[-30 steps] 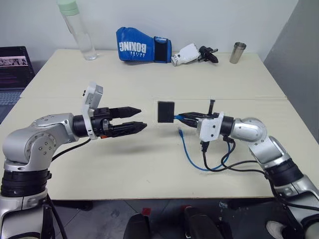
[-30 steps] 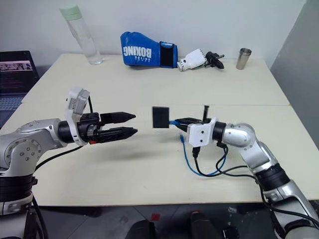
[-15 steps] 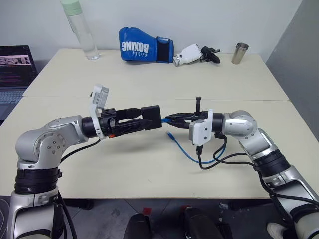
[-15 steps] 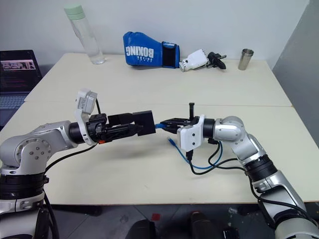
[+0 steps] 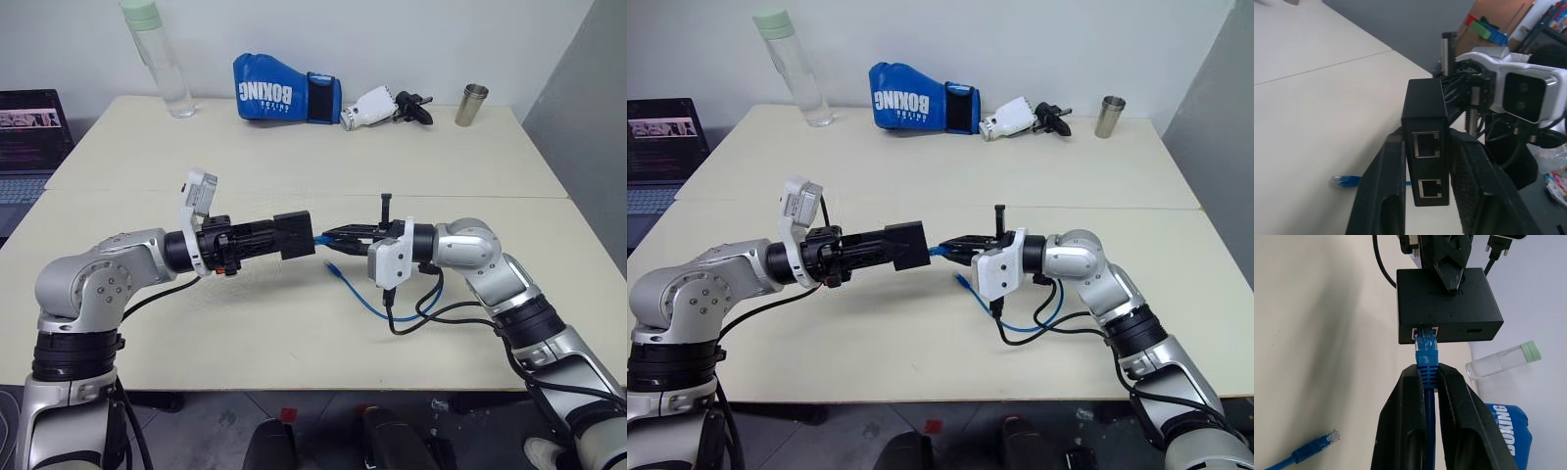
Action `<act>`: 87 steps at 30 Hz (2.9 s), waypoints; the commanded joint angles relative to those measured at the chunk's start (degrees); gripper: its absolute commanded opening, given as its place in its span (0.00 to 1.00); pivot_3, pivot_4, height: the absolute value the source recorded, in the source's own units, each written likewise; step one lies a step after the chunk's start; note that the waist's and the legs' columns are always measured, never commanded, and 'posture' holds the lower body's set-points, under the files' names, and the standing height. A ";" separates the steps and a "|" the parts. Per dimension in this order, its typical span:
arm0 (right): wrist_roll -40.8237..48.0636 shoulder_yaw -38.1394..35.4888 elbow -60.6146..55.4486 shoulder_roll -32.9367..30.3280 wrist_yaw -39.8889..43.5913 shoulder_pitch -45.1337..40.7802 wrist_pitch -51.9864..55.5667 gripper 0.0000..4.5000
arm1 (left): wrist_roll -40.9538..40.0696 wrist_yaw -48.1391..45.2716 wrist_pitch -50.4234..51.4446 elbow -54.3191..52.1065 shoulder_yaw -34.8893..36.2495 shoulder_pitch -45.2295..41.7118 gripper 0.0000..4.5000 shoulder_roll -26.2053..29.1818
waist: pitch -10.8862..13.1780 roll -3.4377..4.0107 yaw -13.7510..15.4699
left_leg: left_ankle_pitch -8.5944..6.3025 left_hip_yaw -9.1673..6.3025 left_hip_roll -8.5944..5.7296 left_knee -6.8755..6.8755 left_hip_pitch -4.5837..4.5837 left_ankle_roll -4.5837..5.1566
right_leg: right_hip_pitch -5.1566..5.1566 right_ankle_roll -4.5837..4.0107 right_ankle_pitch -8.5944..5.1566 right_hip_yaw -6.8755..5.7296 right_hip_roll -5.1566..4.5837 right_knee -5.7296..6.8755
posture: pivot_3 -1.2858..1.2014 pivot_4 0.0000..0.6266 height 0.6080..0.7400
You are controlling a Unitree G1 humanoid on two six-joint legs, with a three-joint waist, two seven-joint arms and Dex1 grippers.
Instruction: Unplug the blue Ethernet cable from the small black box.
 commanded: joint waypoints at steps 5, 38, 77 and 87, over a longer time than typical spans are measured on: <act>-1.89 -1.10 -1.29 0.05 -0.77 -1.51 -0.75 0.02 | 0.50 -0.37 -0.60 -0.53 -0.26 -0.79 0.18 -0.25 | 0.00 0.00 0.00 | 0.00 0.00 0.00 0.00 0.00 0.00 | 0.00 0.00 0.00 0.00 0.00 0.00 | 0.52 0.24 1.00; 35.93 -3.81 -19.09 -0.91 9.82 -10.69 84.01 0.51 | 13.32 -11.81 -14.49 -3.48 -6.83 -2.38 0.18 5.41 | 0.00 0.01 0.88 | -0.12 0.04 0.01 -0.01 -0.03 0.22 | -0.10 -0.02 -0.01 0.00 0.06 0.02 | 0.52 0.24 1.00; 29.03 3.93 -6.45 1.59 25.11 -19.76 79.12 0.15 | 14.41 -14.49 -15.74 -7.00 -7.53 -1.98 0.18 7.00 | 0.01 0.02 1.02 | -0.13 0.03 0.01 -0.04 -0.11 0.23 | -0.18 -0.03 -0.02 -0.04 0.06 -0.01 | 0.52 0.24 1.00; 28.66 3.84 -5.68 1.92 27.01 -20.62 79.80 0.15 | 14.66 -15.69 -15.61 -6.37 -7.64 -2.73 0.18 7.07 | 0.01 0.02 1.02 | -0.13 0.03 0.01 -0.04 -0.11 0.23 | -0.19 -0.03 -0.02 -0.04 0.06 -0.01 | 0.52 0.24 1.00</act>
